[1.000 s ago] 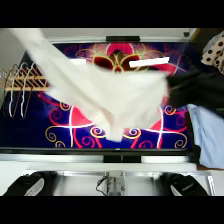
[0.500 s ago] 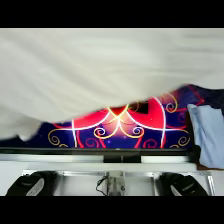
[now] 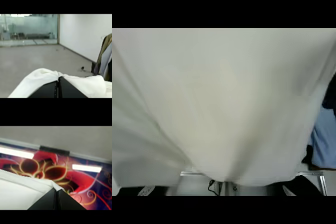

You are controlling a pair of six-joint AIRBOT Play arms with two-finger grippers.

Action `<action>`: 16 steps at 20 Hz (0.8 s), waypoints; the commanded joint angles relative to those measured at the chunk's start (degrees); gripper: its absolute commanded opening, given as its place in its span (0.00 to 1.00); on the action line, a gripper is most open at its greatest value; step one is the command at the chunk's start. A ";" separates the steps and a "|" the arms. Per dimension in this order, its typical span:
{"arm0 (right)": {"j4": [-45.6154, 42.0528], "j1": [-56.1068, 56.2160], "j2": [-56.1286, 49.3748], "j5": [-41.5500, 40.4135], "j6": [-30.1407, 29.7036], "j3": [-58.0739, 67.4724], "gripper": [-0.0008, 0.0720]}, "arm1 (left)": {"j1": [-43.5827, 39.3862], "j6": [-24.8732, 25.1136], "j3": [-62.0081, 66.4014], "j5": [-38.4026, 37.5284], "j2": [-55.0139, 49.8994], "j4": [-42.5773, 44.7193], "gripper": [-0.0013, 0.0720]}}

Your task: Fold the shirts.

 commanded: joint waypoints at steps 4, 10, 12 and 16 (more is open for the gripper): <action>-7.30 -0.07 -21.97 5.55 -0.20 0.09 0.09 | 0.07 0.22 -13.57 -1.25 -11.15 3.32 0.06; -8.26 -5.05 -43.78 -12.41 8.39 0.09 0.09 | 0.07 0.13 -14.23 12.87 -30.99 1.05 0.06; -5.79 -7.85 -47.21 -15.89 13.35 0.09 0.09 | 0.07 0.11 -14.25 17.66 -35.06 0.48 0.05; 8.28 -12.35 -52.22 -23.39 14.64 0.09 0.09 | -0.11 -1.05 -14.29 18.10 -42.82 0.39 0.06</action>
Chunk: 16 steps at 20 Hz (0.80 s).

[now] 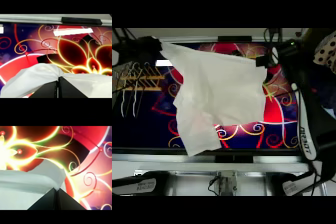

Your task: Fold the shirts.

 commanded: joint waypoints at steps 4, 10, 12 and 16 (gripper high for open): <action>18.40 -3.48 -9.40 -5.99 2.91 0.07 0.09 | -0.83 -6.43 -0.13 -6.08 -12.61 -0.61 0.06; 23.06 -3.74 -9.77 -1.86 2.86 0.09 0.37 | 0.11 -8.83 0.31 -19.89 -15.23 -1.03 0.62; 22.56 -5.07 -6.56 0.94 0.46 0.13 0.71 | 2.12 -10.47 3.41 -26.27 -15.19 -1.05 0.85; 20.39 -12.50 0.90 18.32 -6.27 0.11 0.71 | 10.25 -10.82 8.70 -48.65 -14.56 -1.03 0.76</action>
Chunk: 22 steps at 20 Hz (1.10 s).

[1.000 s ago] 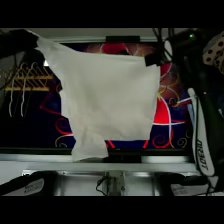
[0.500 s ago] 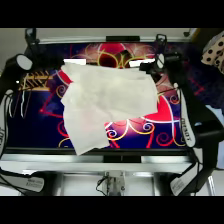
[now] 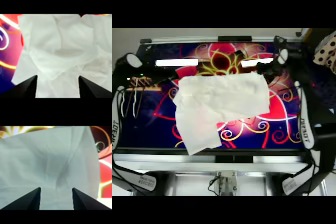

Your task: Fold the shirts.

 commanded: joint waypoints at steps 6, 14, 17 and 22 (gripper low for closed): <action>2.25 -14.10 6.88 35.32 -15.32 -0.28 0.71 | 11.96 4.63 -31.52 -16.39 14.05 -3.45 0.56; 8.94 -13.27 7.06 32.28 -15.30 -0.28 0.71 | 15.32 19.61 -61.83 6.86 20.33 -24.79 0.69; 8.85 -13.14 7.06 32.17 -15.32 -0.28 0.71 | 15.32 20.57 -61.99 8.76 20.00 -27.69 0.64; 8.87 -13.14 7.06 32.26 -15.28 -0.28 0.71 | 15.32 20.61 -61.99 9.03 17.81 -27.69 0.64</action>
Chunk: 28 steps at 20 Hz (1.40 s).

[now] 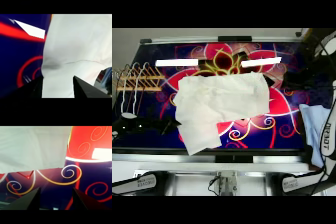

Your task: Fold the shirts.

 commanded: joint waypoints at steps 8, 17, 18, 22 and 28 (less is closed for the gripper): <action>0.17 0.07 0.04 0.17 0.13 0.00 0.71 | 0.74 2.10 3.74 2.36 -0.94 -0.35 0.54; -0.22 0.07 0.04 0.00 0.46 -0.24 0.71 | -1.88 2.08 3.72 1.33 -1.86 0.07 0.54; -0.24 0.07 0.04 0.24 0.48 -0.81 0.71 | -2.97 1.95 3.72 0.96 -2.40 0.02 0.54; -0.22 0.07 0.04 0.39 0.46 -6.23 0.71 | -5.55 1.01 3.72 2.86 -3.82 -0.17 0.12; 1.14 -0.42 0.04 -6.69 0.37 -20.15 0.71 | -3.04 1.03 3.93 2.32 -3.69 -0.17 0.06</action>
